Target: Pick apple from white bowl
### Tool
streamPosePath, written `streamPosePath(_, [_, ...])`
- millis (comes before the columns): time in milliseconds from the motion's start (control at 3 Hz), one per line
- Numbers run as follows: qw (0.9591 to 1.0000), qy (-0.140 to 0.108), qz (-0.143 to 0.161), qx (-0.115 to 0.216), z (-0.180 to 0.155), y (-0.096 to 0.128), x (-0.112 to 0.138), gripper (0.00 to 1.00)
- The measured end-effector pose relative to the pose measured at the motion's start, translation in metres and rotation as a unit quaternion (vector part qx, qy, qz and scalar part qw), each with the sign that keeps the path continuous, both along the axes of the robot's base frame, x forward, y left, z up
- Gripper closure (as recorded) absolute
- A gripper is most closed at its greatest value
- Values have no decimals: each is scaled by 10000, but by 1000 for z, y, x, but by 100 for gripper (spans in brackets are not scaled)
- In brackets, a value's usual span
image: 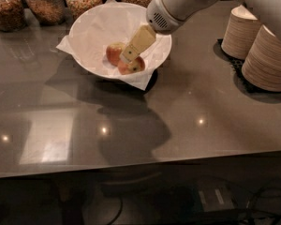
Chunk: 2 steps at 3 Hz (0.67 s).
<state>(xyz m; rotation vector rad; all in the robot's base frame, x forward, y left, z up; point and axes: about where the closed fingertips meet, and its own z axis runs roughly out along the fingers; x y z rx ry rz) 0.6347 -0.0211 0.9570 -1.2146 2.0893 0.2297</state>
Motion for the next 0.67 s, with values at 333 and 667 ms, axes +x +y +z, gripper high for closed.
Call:
streamPosePath(333, [9998,92,-67,160,-16,8,7,19])
streamPosePath(667, [9995,146,-103,250,-25,13,11,43])
